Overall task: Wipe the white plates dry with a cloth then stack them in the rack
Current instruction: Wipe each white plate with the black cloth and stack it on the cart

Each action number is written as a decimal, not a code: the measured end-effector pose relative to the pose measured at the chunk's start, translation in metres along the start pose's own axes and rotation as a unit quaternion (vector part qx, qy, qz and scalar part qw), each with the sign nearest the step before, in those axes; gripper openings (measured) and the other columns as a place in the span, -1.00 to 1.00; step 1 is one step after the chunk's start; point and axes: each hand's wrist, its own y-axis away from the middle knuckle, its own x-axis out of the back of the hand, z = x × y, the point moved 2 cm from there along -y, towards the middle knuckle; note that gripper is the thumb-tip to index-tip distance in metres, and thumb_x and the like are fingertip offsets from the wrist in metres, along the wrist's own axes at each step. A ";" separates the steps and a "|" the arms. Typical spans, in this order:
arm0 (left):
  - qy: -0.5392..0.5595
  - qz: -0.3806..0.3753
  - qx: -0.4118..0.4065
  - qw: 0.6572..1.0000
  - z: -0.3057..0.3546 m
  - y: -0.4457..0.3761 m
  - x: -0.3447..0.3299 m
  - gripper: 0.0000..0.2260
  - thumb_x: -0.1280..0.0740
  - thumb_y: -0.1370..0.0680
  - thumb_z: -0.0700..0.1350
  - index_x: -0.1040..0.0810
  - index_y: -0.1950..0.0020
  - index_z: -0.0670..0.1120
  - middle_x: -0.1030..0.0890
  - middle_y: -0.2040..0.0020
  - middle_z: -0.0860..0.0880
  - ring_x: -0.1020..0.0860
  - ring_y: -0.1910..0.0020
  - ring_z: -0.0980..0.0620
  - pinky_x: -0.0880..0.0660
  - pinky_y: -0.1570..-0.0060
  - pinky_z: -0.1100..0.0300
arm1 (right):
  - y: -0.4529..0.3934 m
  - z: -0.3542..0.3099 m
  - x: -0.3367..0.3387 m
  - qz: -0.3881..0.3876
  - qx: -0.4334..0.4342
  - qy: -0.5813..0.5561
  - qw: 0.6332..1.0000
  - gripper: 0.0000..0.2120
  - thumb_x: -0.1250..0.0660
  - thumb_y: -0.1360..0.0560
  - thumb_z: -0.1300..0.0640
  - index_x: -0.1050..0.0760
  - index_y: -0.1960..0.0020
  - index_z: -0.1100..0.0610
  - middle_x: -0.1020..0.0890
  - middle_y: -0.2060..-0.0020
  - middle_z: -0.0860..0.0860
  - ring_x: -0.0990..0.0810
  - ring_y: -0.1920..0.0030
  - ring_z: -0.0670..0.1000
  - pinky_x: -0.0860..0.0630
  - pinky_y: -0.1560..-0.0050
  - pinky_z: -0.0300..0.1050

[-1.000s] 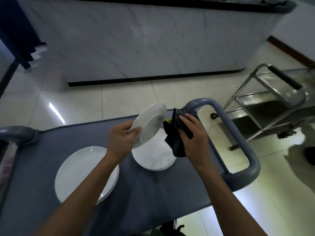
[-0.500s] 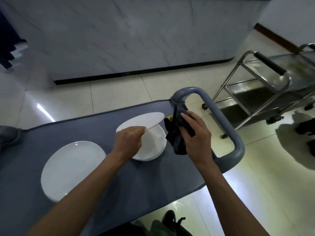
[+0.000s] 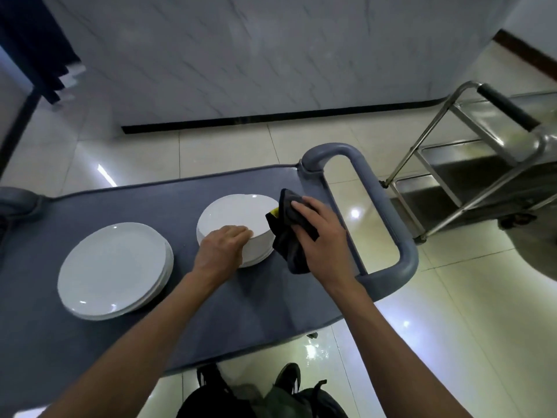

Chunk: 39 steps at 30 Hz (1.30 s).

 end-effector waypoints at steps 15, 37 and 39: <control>-0.037 -0.054 0.036 0.997 0.008 0.029 -0.029 -0.74 -0.49 -0.42 -0.33 -0.68 -0.09 -0.16 -0.68 -0.11 -0.11 -0.63 -0.05 -0.21 -0.55 0.09 -0.05 | 0.019 0.025 -0.003 -0.052 0.039 -0.014 0.998 -0.61 -0.44 -0.51 0.29 -0.58 -0.32 0.11 -0.54 -0.31 0.03 -0.50 -0.28 0.07 -0.47 -0.32 -0.02; -0.038 -0.046 0.165 0.985 -0.002 0.066 -0.003 -0.78 -0.41 -0.55 -0.12 -0.68 -0.18 -0.11 -0.67 -0.17 -0.07 -0.59 -0.16 -0.17 -0.50 -0.08 -0.06 | 0.014 0.000 -0.039 -0.118 0.078 -0.047 0.989 -0.61 -0.43 -0.52 0.30 -0.57 -0.33 0.14 -0.54 -0.32 0.07 -0.50 -0.30 0.09 -0.41 -0.38 -0.08; -0.028 -0.023 0.188 0.981 -0.009 0.072 0.011 -0.79 -0.41 -0.55 -0.15 -0.68 -0.16 -0.11 -0.68 -0.14 -0.07 -0.59 -0.14 -0.17 -0.52 -0.06 -0.09 | 0.010 -0.011 -0.050 -0.124 0.087 -0.050 0.987 -0.60 -0.43 -0.51 0.30 -0.57 -0.33 0.13 -0.54 -0.32 0.06 -0.49 -0.30 0.07 -0.36 -0.38 -0.17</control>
